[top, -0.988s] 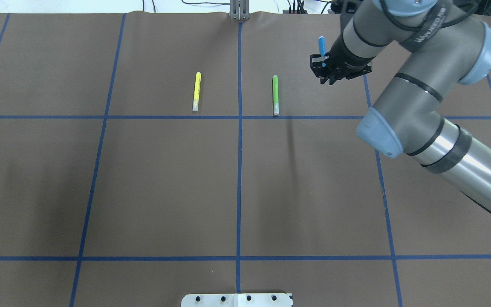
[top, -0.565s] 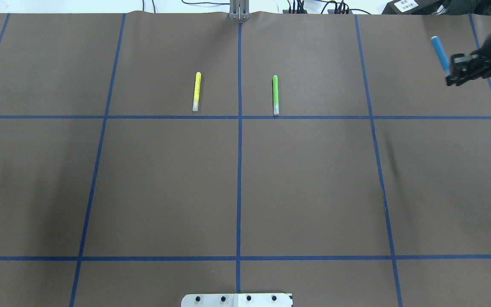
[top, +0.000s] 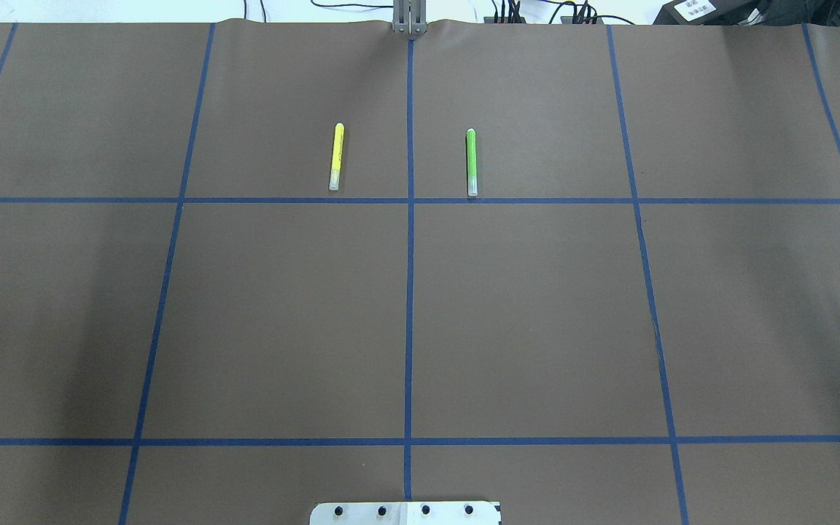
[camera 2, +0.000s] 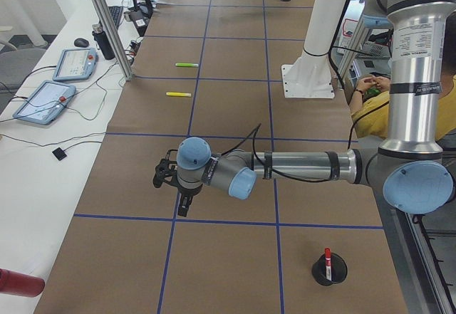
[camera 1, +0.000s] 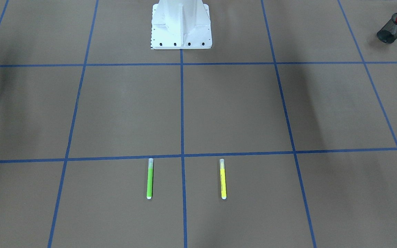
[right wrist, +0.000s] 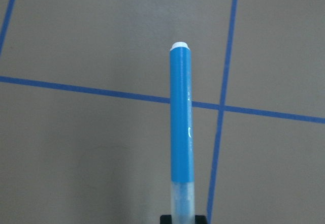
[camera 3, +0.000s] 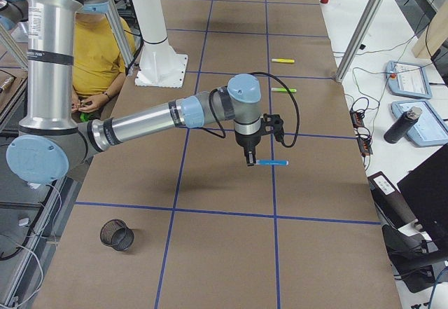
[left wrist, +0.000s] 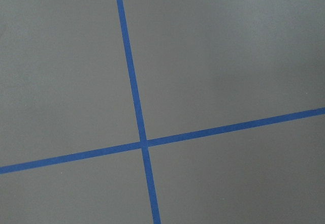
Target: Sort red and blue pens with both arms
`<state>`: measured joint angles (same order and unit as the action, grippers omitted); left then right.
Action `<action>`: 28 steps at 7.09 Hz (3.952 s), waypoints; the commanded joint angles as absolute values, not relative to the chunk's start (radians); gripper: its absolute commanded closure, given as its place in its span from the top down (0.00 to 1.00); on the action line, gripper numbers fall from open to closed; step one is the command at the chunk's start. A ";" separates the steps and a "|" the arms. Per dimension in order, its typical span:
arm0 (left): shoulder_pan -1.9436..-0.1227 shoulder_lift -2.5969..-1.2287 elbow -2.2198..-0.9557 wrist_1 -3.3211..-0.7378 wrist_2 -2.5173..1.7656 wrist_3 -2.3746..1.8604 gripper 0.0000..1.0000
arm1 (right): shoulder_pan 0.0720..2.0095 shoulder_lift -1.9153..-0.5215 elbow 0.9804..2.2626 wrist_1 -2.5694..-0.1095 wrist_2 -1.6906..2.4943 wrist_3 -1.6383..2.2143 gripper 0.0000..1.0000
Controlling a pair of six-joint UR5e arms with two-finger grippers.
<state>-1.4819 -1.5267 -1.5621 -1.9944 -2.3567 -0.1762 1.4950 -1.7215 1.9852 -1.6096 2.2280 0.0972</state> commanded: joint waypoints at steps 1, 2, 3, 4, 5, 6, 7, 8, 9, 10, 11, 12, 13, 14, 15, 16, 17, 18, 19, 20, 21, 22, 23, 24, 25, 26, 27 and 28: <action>-1.482 -1.522 -1.559 -1.997 -2.356 -0.175 1.00 | 1.642 -1.880 1.987 -1.614 2.223 -0.117 0.00; -1.482 -1.523 -1.559 -1.999 -2.356 -0.175 1.00 | 1.705 -1.955 1.987 -1.614 2.223 -0.185 0.00; -1.482 -1.525 -1.560 -1.999 -2.356 -0.175 1.00 | 1.773 -2.036 2.005 -1.614 2.226 -0.196 0.00; -1.482 -1.526 -1.563 -2.000 -2.358 -0.175 1.00 | 1.848 -2.101 2.043 -1.664 2.236 -0.196 0.00; -1.482 -1.526 -1.565 -2.000 -2.358 -0.175 1.00 | 1.933 -2.150 2.087 -1.766 2.237 -0.234 0.00; -1.482 -1.525 -1.565 -2.002 -2.359 -0.175 1.00 | 2.060 -2.175 2.098 -1.872 2.237 -0.343 0.00; -1.482 -1.525 -1.565 -2.002 -2.359 -0.175 1.00 | 2.201 -2.169 2.111 -2.040 2.237 -0.409 0.00; -1.482 -1.525 -1.565 -2.002 -2.364 -0.176 1.00 | 2.301 -2.168 2.141 -2.224 2.238 -0.413 0.00; -1.482 -1.523 -1.565 -2.002 -2.364 -0.175 1.00 | 2.392 -2.163 2.187 -2.411 2.238 -0.411 0.00; -1.482 -1.520 -1.565 -2.016 -2.365 -0.176 1.00 | 2.423 -2.155 2.200 -2.544 2.244 -0.397 0.00; -1.480 -1.511 -1.565 -2.035 -2.365 -0.176 1.00 | 2.425 -2.152 2.183 -2.665 2.306 -0.393 0.00; -1.480 -1.506 -1.565 -2.046 -2.365 -0.176 1.00 | 2.425 -2.152 2.145 -2.750 2.336 -0.393 0.00; -1.480 -1.505 -1.563 -2.046 -2.365 -0.176 1.00 | 2.448 -2.151 2.093 -2.779 2.339 -0.393 0.00; -1.480 -1.505 -1.565 -2.048 -2.365 -0.175 1.00 | 2.476 -2.151 2.065 -2.805 2.356 -0.382 0.00; -1.480 -1.503 -1.565 -2.057 -2.365 -0.176 1.00 | 2.524 -2.149 2.025 -2.806 2.350 -0.370 0.00; -1.482 -1.503 -1.563 -2.068 -2.365 -0.176 1.00 | 2.563 -2.126 1.944 -2.803 2.342 -0.373 0.00; -1.482 -1.503 -1.565 -2.068 -2.365 -0.176 1.00 | 2.582 -2.103 1.898 -2.798 2.323 -0.376 0.00; -1.480 -1.502 -1.565 -2.081 -2.365 -0.176 1.00 | 2.621 -2.103 1.891 -2.798 2.280 -0.379 0.00; -1.480 -1.490 -1.565 -2.092 -2.365 -0.176 1.00 | 2.655 -2.102 1.873 -2.792 2.235 -0.388 0.00; -1.482 -1.479 -1.565 -2.120 -2.365 -0.176 1.00 | 2.734 -2.082 1.881 -2.789 2.136 -0.391 0.00; -1.480 -1.465 -1.565 -2.143 -2.367 -0.176 1.00 | 2.803 -2.083 1.875 -2.693 2.026 -0.393 0.00; -1.480 -1.456 -1.565 -2.163 -2.367 -0.176 1.00 | 2.806 -2.085 1.868 -2.641 2.002 -0.393 0.00; -1.480 -1.442 -1.566 -2.167 -2.368 -0.176 1.00 | 2.804 -2.083 1.861 -2.635 1.976 -0.394 0.00; -1.480 -1.428 -1.566 -2.196 -2.368 -0.176 1.00 | 2.806 -2.088 1.853 -2.613 1.961 -0.402 0.00; -1.482 -1.419 -1.566 -2.221 -2.368 -0.176 1.00 | 2.806 -2.091 1.841 -2.608 1.960 -0.402 0.00; -1.482 -1.416 -1.566 -2.221 -2.368 -0.178 1.00 | 2.804 -2.091 1.842 -2.599 1.960 -0.397 0.00; -1.482 -1.416 -1.566 -2.221 -2.367 -0.178 1.00 | 2.803 -2.095 1.838 -2.562 1.959 -0.388 0.00; -1.482 -1.416 -1.568 -2.221 -2.367 -0.178 1.00 | 2.800 -2.094 1.812 -2.557 1.962 -0.382 0.00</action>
<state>-1.4817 -1.4168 -1.5667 -2.2199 -2.3675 -0.1777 2.8024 -2.0933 1.8335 -2.5744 1.9605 -0.3901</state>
